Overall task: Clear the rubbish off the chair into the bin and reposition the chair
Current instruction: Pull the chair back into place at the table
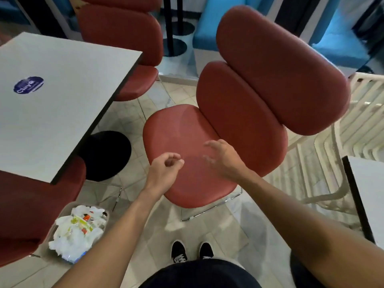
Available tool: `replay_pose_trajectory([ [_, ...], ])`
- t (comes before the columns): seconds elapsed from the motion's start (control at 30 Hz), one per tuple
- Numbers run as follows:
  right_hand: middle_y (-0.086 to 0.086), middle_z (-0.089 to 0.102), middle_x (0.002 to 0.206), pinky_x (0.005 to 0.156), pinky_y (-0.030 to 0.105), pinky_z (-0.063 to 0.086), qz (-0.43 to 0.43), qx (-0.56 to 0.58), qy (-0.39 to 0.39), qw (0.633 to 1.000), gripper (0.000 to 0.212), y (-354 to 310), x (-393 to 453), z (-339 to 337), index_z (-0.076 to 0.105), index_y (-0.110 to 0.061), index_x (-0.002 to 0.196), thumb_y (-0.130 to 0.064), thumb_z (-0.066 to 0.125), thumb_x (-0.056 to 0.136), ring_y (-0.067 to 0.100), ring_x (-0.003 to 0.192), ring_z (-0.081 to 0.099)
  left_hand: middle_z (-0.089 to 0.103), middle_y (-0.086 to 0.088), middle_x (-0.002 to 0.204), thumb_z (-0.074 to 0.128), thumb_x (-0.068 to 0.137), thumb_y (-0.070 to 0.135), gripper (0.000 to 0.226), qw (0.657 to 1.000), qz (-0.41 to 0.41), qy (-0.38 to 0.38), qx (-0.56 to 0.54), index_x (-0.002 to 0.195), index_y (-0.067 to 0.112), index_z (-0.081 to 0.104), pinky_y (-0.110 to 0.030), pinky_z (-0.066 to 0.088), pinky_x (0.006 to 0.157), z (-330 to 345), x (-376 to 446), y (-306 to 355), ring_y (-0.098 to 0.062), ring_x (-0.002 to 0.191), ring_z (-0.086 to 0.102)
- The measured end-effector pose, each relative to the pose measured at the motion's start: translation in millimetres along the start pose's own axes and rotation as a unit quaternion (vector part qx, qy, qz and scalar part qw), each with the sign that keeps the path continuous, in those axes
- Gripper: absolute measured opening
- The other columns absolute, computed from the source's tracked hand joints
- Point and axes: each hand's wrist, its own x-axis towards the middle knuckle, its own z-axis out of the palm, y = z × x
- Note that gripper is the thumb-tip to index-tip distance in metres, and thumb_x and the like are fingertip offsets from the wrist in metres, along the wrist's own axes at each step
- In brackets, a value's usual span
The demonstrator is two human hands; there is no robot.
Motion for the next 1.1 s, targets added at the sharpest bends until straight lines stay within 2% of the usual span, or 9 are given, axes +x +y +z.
replay_pose_trajectory([
  [0.17,0.004,0.056,0.113,0.087,0.035,0.049,-0.026,0.026,0.055,0.998,0.039,8.9,4.1,-31.9,0.060,-0.020,0.125,-0.027,0.065,0.087,0.022,0.091,0.061,0.065,0.011,0.083,0.068,0.084,0.028,0.011,0.998,0.049,-0.020,0.020,0.095,0.029,0.067,-0.022,0.048,0.076,24.4,16.9,35.4,-0.003,0.079,0.061],
  [0.27,-0.001,0.053,0.109,0.088,0.034,0.048,-0.041,0.034,0.060,0.997,0.040,15.7,8.4,-51.2,0.060,-0.021,0.125,-0.029,0.065,0.087,0.020,0.097,0.059,0.067,0.011,0.086,0.069,0.082,0.029,0.013,0.998,0.056,-0.028,0.032,0.095,0.031,0.066,-0.024,0.049,0.081,44.3,23.6,47.7,-0.003,0.084,0.062],
  [0.37,-0.002,0.054,0.112,0.089,0.036,0.049,-0.066,0.042,0.062,0.995,0.040,25.7,16.7,-68.5,0.060,-0.023,0.125,-0.030,0.065,0.086,0.019,0.096,0.060,0.066,0.011,0.080,0.068,0.083,0.028,0.013,0.997,0.055,-0.029,0.036,0.096,0.029,0.068,-0.025,0.049,0.076,66.8,28.7,57.1,-0.002,0.074,0.060],
  [0.53,0.000,0.056,0.120,0.087,0.023,0.046,-0.122,0.039,0.038,0.991,0.041,46.5,30.3,-107.4,0.061,-0.021,0.126,-0.030,0.067,0.086,0.015,0.096,0.061,0.068,0.004,0.080,0.065,0.083,0.022,0.011,0.998,0.057,-0.003,0.024,0.093,0.028,0.067,-0.025,0.047,0.066,113.8,36.3,85.7,-0.006,0.064,0.057],
  [0.67,-0.001,0.056,0.121,0.093,0.024,0.044,-0.156,0.004,0.025,0.988,0.042,69.9,46.8,-153.0,0.060,-0.023,0.126,-0.035,0.067,0.086,0.015,0.106,0.058,0.066,-0.002,0.080,0.063,0.084,0.015,0.012,0.997,0.077,0.013,-0.002,0.093,0.021,0.067,-0.022,0.047,0.069,157.9,42.6,123.9,-0.007,0.065,0.055],
  [0.8,0.003,0.058,0.119,0.090,0.031,0.046,-0.200,-0.069,0.054,0.976,0.034,95.3,64.5,-204.9,0.063,-0.024,0.121,-0.031,0.063,0.088,0.021,0.105,0.058,0.062,0.004,0.078,0.069,0.082,0.014,0.020,0.995,0.082,0.019,-0.047,0.083,0.033,0.063,-0.012,0.045,0.069,201.4,45.2,161.5,-0.003,0.067,0.054],
  [0.87,0.004,0.058,0.121,0.092,0.040,0.048,-0.217,-0.108,0.070,0.968,0.036,107.3,73.6,-230.1,0.061,-0.024,0.123,-0.031,0.062,0.088,0.024,0.109,0.056,0.060,0.007,0.081,0.071,0.081,0.013,0.021,0.994,0.077,0.018,-0.077,0.085,0.033,0.064,-0.013,0.046,0.074,223.6,42.3,176.7,-0.003,0.074,0.055],
  [0.97,0.003,0.057,0.125,0.098,0.045,0.045,-0.224,-0.169,0.092,0.955,0.038,124.4,89.3,-263.2,0.057,-0.026,0.127,-0.035,0.059,0.090,0.025,0.119,0.051,0.062,0.007,0.106,0.074,0.080,0.023,0.027,0.996,0.064,0.003,-0.055,0.103,0.031,0.065,-0.022,0.048,0.087,255.8,36.7,195.2,-0.006,0.098,0.058],
  [1.1,0.006,0.052,0.133,0.112,0.050,0.024,-0.184,-0.242,0.138,0.943,0.041,150.1,112.2,-293.3,0.055,-0.029,0.130,-0.038,0.057,0.090,0.029,0.133,0.036,0.034,0.011,0.145,0.076,0.072,0.050,0.084,0.993,0.074,-0.078,0.041,0.143,0.029,0.036,-0.026,0.034,0.110,296.1,31.9,216.6,-0.006,0.132,0.036],
])
